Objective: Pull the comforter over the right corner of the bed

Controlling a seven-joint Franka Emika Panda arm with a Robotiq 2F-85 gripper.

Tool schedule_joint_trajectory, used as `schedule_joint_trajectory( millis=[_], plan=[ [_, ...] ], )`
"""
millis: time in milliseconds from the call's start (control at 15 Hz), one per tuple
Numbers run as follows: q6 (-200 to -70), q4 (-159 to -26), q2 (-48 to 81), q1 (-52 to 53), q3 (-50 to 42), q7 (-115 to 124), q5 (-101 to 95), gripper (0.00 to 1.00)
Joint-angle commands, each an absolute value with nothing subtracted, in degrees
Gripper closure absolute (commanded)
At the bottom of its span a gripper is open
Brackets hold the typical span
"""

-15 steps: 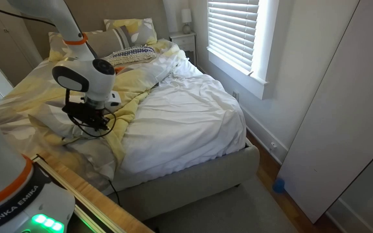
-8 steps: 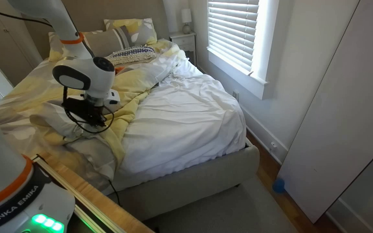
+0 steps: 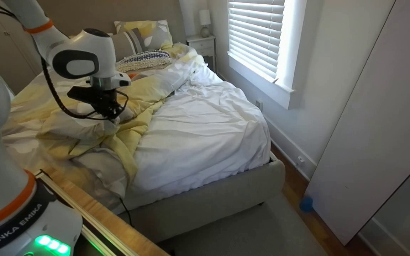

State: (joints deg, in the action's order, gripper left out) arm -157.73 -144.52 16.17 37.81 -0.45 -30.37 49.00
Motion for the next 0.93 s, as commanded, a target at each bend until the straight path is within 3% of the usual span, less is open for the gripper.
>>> schedule_joint_trajectory(
  millis=[0, 200, 267, 400, 667, 733, 867],
  plan=[
    [-159.52, -146.27, 13.31, 49.29, -16.09, -19.55, 33.06, 0.97],
    [-160.06, -142.46, 14.79, 55.10, -29.42, -12.17, 18.71, 0.97],
    [-160.37, -144.75, 12.46, 40.32, -12.50, -11.75, 18.66, 0.89],
    [-160.26, -143.38, 12.16, 41.90, -17.70, -9.45, 13.45, 0.89],
    [-160.26, -143.04, 12.32, 42.85, -18.67, -9.00, 12.67, 0.89],
    [-160.22, -143.03, 12.38, 43.09, -18.73, -8.79, 12.58, 0.97],
    [-161.69, -140.38, 14.42, 37.79, -16.21, -5.64, 7.76, 0.97]
  ],
)
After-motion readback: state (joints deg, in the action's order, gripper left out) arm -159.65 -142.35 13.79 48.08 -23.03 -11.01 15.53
